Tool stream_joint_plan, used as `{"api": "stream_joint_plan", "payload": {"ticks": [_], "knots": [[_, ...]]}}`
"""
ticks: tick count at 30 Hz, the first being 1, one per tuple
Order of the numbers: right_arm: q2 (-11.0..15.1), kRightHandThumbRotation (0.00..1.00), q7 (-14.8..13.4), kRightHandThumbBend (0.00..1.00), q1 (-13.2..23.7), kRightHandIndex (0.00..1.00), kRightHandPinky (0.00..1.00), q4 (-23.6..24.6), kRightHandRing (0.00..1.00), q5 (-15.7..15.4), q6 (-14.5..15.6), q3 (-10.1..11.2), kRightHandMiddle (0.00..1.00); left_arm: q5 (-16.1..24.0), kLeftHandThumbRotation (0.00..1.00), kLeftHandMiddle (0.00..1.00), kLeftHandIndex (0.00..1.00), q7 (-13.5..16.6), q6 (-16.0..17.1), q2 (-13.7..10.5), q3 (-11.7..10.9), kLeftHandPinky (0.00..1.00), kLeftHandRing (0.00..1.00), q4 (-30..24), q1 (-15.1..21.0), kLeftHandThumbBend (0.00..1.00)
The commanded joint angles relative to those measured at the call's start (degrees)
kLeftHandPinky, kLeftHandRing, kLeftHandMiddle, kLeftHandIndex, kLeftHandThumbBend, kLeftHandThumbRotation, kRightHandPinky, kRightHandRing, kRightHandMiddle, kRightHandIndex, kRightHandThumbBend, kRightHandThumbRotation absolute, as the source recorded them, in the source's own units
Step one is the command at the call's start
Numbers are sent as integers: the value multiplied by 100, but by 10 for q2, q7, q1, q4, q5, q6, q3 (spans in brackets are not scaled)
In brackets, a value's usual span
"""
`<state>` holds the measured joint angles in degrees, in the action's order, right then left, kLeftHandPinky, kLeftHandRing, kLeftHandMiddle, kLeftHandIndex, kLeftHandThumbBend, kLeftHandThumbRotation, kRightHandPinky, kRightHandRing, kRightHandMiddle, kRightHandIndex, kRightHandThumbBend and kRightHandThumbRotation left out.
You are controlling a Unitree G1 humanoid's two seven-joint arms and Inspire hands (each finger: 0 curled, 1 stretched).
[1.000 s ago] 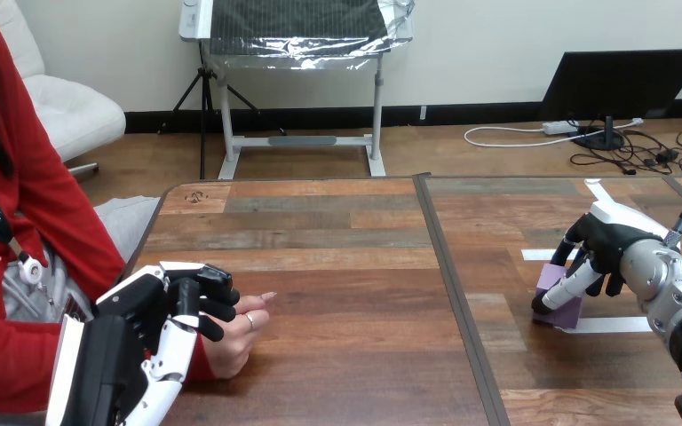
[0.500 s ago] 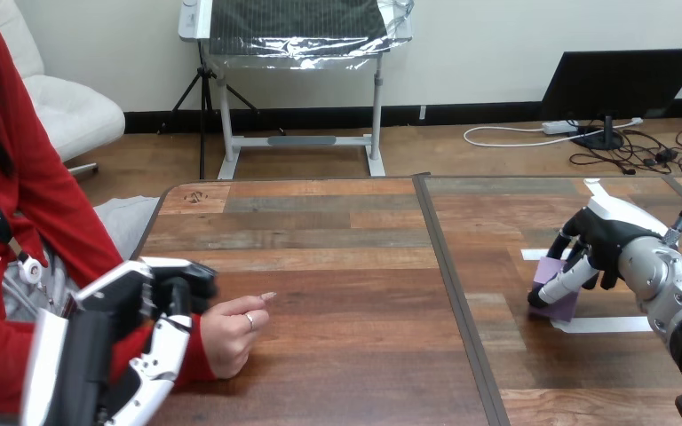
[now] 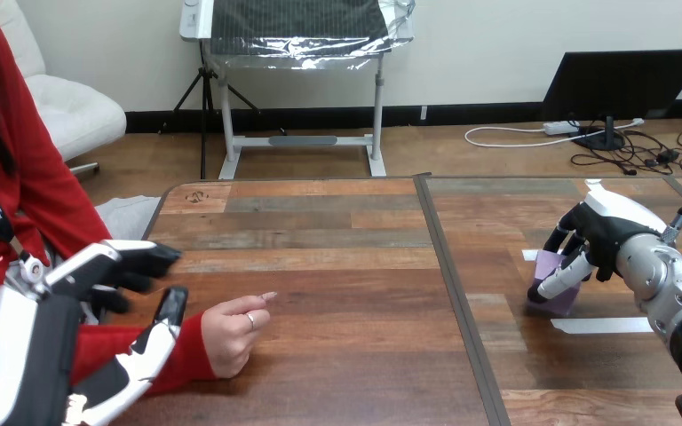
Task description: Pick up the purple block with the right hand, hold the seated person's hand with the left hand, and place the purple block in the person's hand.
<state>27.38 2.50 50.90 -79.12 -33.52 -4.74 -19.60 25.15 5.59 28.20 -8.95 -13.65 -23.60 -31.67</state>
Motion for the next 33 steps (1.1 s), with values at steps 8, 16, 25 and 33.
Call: {"api": "stream_joint_plan", "payload": {"ticks": [8,16,25,33], "knots": [[11,0,-22,78,22,57,46,19,51,7,-19,7,57,130,21,70,67,8,-60,-27,-58,52,65,-84,24,97],[14,0,-27,79,20,57,46,19,50,6,-25,6,56,166,17,71,70,0,-79,-62,-69,52,67,-67,46,100],[14,0,-27,79,21,57,47,18,51,6,-20,6,57,163,14,72,71,-22,-93,-97,-64,52,67,-51,63,100],[15,0,-29,80,19,56,47,19,50,11,-29,11,56,173,12,73,72,-47,-103,-131,-50,53,68,-28,86,100]]}}
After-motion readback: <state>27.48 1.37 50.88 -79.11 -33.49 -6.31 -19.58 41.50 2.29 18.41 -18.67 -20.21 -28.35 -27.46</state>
